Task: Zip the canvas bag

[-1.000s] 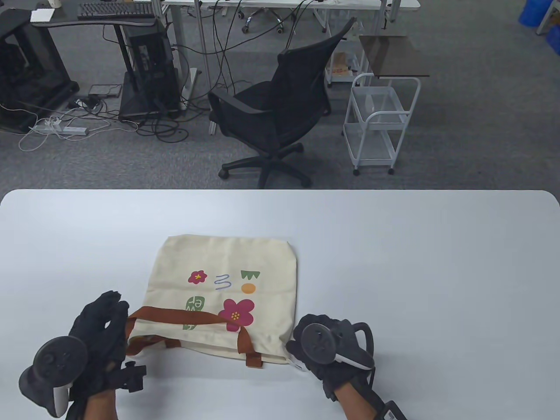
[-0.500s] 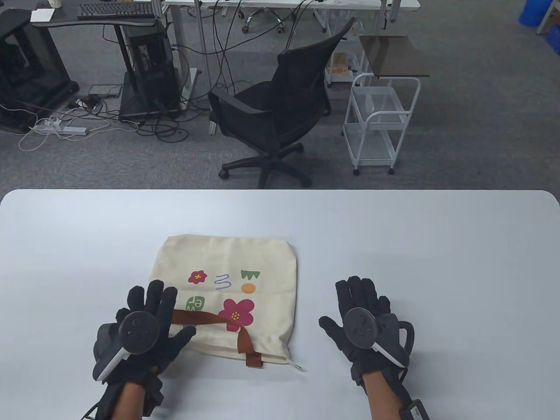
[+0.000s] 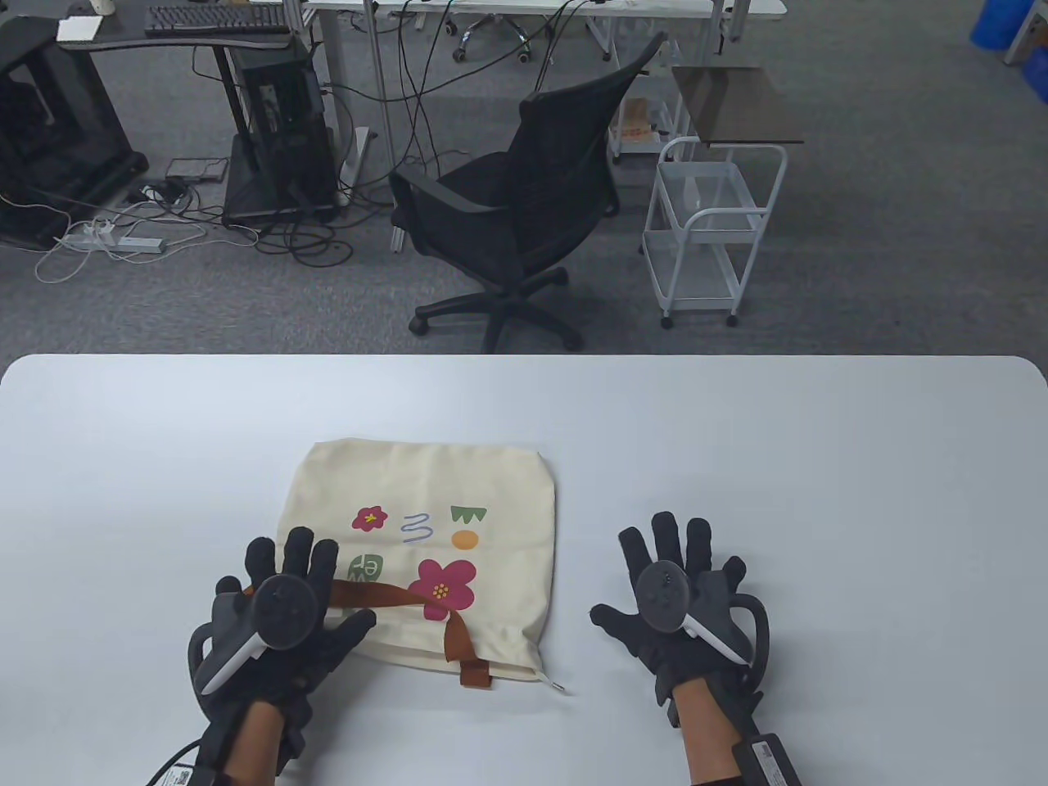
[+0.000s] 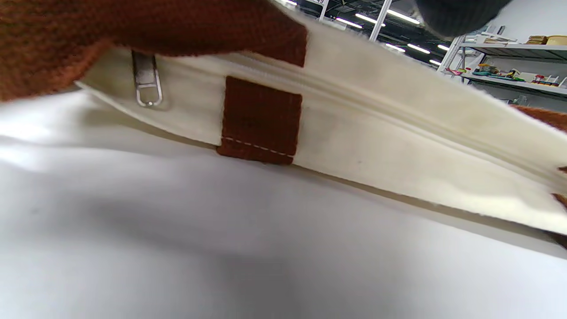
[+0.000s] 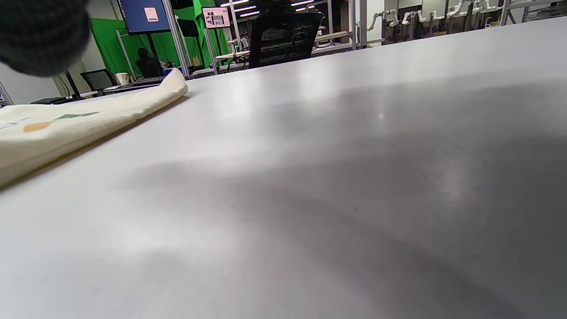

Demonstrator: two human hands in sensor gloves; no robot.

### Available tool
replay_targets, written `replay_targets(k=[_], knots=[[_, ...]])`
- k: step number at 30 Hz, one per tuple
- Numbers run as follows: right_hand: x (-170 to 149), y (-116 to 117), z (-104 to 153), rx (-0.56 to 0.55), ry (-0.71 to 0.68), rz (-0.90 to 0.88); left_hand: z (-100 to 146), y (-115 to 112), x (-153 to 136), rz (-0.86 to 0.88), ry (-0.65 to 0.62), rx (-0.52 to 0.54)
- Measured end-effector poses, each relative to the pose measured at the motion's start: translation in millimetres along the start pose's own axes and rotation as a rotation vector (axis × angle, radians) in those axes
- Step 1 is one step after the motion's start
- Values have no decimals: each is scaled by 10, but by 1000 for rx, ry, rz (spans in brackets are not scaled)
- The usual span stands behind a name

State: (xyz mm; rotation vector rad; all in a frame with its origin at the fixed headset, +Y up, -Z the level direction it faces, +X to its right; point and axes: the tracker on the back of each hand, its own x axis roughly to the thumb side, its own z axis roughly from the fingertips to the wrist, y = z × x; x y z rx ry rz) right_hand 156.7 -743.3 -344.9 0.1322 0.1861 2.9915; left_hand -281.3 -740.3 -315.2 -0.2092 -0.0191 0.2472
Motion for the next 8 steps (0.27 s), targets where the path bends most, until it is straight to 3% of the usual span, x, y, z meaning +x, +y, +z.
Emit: replay_targets(k=[8], knots=[[35, -1, 1, -27, -24, -17, -2, 18, 11, 17, -4, -9]])
